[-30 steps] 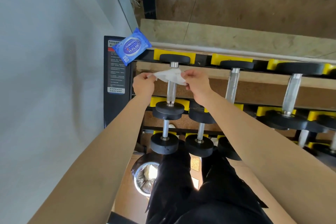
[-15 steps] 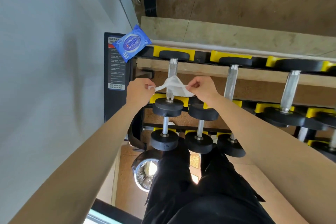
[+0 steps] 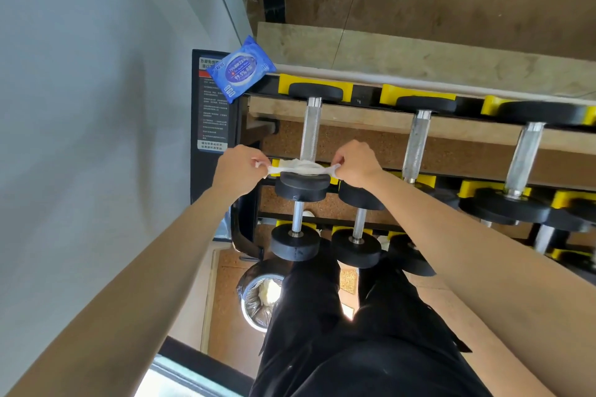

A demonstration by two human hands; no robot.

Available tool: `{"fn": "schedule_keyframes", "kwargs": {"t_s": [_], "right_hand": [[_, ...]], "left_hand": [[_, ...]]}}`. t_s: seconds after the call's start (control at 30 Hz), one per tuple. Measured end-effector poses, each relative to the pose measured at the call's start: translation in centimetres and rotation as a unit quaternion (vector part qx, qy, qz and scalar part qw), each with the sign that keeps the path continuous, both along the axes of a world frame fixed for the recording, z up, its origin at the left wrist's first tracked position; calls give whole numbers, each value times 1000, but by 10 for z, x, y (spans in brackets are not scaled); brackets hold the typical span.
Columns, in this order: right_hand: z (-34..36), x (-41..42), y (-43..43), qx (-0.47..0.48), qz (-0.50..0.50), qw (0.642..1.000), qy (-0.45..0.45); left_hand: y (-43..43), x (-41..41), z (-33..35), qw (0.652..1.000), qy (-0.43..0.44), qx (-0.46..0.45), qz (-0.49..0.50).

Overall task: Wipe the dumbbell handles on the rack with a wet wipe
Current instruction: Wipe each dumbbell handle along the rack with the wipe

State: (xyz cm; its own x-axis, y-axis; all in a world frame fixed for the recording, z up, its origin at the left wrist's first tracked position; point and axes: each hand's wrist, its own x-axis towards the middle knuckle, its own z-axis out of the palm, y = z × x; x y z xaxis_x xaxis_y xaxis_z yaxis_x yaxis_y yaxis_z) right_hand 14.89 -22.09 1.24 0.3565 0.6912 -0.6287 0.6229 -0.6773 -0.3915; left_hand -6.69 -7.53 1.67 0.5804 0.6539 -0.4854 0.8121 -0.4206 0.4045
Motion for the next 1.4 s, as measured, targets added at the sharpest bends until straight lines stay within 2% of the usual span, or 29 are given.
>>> {"fn": "schedule_keyframes", "kwargs": {"t_s": [0.13,0.2,0.3,0.37,0.47,0.53,0.63,0.7,0.83,0.9,0.97,1.03,1.07,1.17,1.2,1.27,1.33,1.4], "right_hand": [[11,-11,11,36,23,998,51],[12,-2,10,24,12,999,28],[8,18,3,21,-73,997,-26],[9,18,5,36,-87,995,-29],[13,10,15,59,-58,996,28],[12,14,19,72,-105,991,33],[3,31,17,93,-256,962,-7],[1,32,18,98,-288,952,-6],[7,19,34,133,-272,946,115],[7,24,41,168,-334,921,110],[5,36,44,179,-449,873,71],[2,40,45,171,-539,820,86],[3,36,47,164,-545,814,113],[7,18,58,149,-478,840,209],[8,16,60,152,-467,842,221],[5,23,63,155,-497,831,196],[-1,34,59,132,-539,820,139],[-7,36,54,122,-555,817,102]], "left_hand": [[9,-16,-10,997,41,37,54],[8,-10,-9,999,21,21,27],[2,12,-4,1000,-29,2,-11],[4,22,-4,998,-49,12,42],[18,22,-13,987,-36,8,157],[22,25,-16,989,-30,-5,147],[16,42,-13,994,-61,-44,79],[19,51,-12,989,-78,-41,115],[36,57,-20,926,-128,-73,349],[33,69,-18,915,-157,-125,350],[26,85,-10,921,-179,-186,290],[26,97,-6,918,-188,-188,293],[30,101,-8,904,-191,-178,339],[40,102,-10,815,-203,-175,513],[41,101,-13,802,-197,-175,536],[35,103,-14,820,-186,-215,496],[26,107,-7,844,-187,-289,411],[23,107,-7,857,-184,-305,374]]}}
